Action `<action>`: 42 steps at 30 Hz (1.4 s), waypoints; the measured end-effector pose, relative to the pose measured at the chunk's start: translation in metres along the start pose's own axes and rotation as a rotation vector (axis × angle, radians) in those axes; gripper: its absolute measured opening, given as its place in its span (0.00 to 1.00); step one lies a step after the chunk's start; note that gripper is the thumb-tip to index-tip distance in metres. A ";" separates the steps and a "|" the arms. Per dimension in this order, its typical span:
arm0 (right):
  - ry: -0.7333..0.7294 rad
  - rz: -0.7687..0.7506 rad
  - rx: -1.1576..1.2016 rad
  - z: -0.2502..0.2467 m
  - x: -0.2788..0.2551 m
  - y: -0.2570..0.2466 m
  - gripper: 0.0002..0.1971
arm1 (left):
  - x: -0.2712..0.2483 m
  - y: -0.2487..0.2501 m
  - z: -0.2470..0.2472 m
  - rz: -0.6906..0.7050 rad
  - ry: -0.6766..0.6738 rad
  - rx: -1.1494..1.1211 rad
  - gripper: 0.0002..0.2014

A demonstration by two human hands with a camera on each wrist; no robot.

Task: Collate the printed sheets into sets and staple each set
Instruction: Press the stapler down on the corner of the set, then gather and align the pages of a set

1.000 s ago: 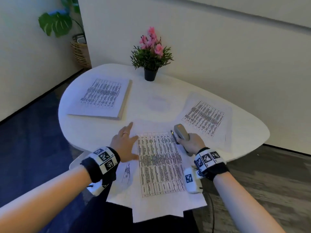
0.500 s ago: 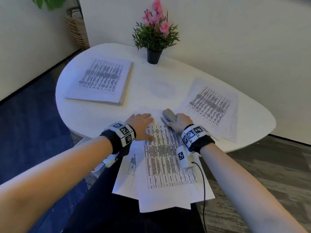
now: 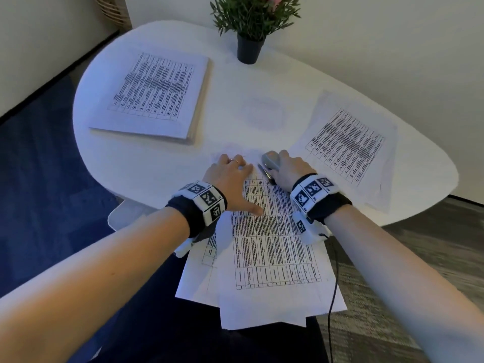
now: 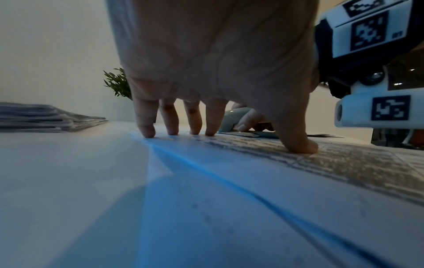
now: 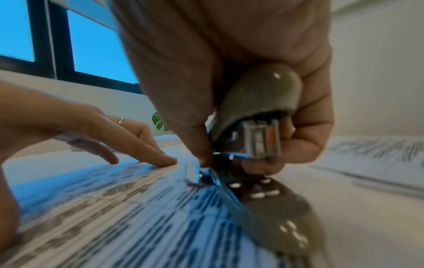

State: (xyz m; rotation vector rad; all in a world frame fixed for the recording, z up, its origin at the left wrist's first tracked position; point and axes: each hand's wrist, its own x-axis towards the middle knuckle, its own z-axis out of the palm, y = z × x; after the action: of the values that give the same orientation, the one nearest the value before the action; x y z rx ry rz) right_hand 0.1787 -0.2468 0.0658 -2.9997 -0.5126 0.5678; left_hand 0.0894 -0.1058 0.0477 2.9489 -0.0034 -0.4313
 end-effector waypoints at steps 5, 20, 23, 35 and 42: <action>0.017 0.026 -0.076 -0.005 0.009 0.003 0.18 | 0.020 -0.009 -0.015 0.025 -0.052 -0.008 0.55; 0.113 0.209 0.100 -0.001 0.042 -0.019 0.22 | 0.048 -0.017 -0.027 0.075 -0.109 0.050 0.58; 0.133 0.147 0.038 -0.007 0.044 -0.015 0.17 | 0.049 -0.015 -0.029 0.077 -0.106 0.074 0.57; 0.171 0.102 -0.010 -0.012 0.058 -0.020 0.16 | 0.046 -0.011 -0.031 0.051 -0.082 0.034 0.55; 0.141 0.276 0.231 -0.012 0.073 -0.034 0.21 | 0.049 -0.013 -0.027 0.060 -0.067 0.046 0.53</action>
State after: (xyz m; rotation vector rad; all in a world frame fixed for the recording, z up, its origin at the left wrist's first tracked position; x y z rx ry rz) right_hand 0.2362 -0.1906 0.0554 -2.8744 -0.0210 0.3921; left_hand 0.1441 -0.0900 0.0570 2.9683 -0.1104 -0.5283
